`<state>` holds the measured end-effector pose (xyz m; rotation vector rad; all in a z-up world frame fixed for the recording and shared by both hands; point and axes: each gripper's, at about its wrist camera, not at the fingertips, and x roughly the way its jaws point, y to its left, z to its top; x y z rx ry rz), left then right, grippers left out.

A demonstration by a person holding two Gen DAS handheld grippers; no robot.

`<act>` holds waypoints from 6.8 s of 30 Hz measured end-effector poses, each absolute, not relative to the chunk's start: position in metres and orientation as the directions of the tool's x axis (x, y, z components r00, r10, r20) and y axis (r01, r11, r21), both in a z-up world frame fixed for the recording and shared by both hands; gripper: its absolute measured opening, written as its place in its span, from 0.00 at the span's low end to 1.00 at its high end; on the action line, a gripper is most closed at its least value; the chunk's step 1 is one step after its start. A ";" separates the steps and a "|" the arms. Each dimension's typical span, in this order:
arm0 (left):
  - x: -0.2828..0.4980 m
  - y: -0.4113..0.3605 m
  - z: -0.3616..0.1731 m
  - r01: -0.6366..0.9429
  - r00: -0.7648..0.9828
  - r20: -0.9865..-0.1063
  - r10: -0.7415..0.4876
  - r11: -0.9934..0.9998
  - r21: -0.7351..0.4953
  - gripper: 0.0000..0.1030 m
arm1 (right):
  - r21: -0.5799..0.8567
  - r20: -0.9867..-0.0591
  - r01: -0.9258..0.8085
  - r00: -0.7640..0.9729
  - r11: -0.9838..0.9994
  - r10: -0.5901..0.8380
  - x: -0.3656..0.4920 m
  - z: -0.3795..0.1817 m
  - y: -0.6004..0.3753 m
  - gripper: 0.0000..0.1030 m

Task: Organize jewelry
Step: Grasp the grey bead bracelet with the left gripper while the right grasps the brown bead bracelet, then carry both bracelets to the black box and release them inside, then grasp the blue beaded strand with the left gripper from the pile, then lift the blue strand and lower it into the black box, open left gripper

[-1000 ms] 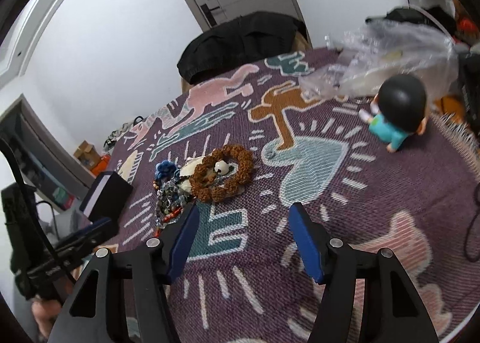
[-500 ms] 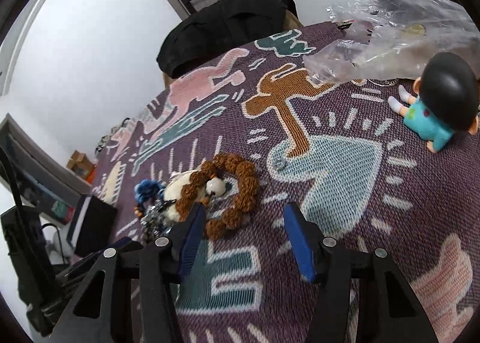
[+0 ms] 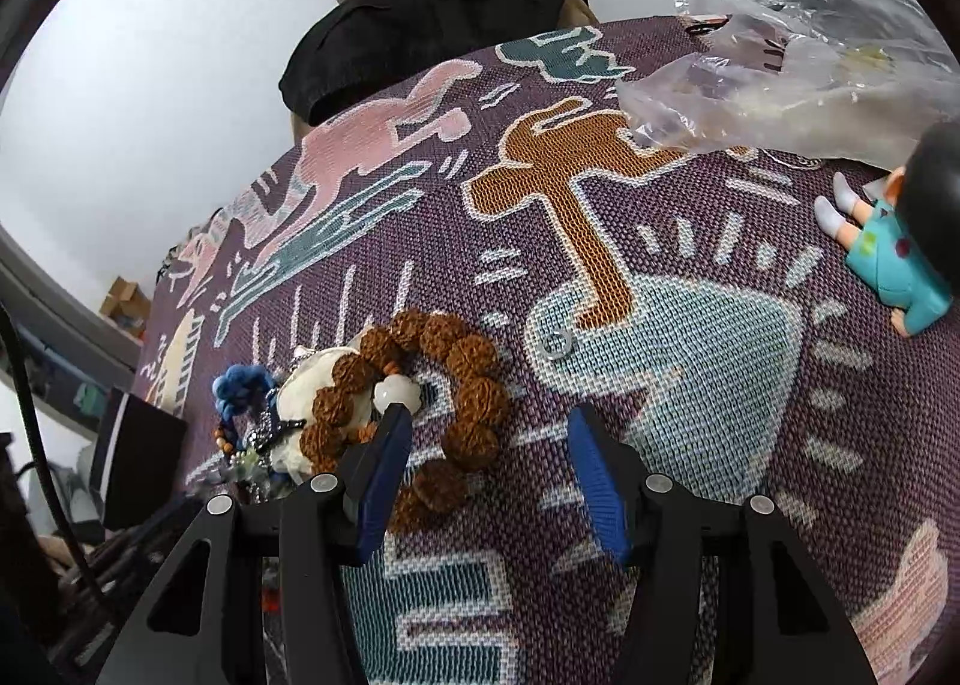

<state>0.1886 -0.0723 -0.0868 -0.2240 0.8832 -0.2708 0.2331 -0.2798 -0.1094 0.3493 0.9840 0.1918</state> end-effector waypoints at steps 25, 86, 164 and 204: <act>0.172 0.015 -0.018 0.050 0.752 -0.613 -0.242 0.948 -0.314 0.09 | 0.322 -0.685 -0.195 0.627 0.926 0.370 0.213 -0.029 -0.246 0.20; 0.122 0.168 -0.043 -0.250 0.766 -0.642 -0.030 0.906 -0.340 0.74 | 0.426 -0.682 -0.451 0.410 0.784 0.606 0.218 -0.034 -0.035 0.62; 0.249 -0.049 -0.101 0.068 0.555 -0.776 -0.300 0.946 -0.317 0.13 | 0.280 -0.808 -0.027 0.532 0.960 0.251 0.253 -0.105 -0.307 0.43; 0.183 -0.010 0.048 0.140 0.770 -0.575 -0.275 0.953 -0.268 0.13 | 0.239 -0.697 -0.266 0.623 0.934 0.356 0.215 -0.011 -0.247 0.14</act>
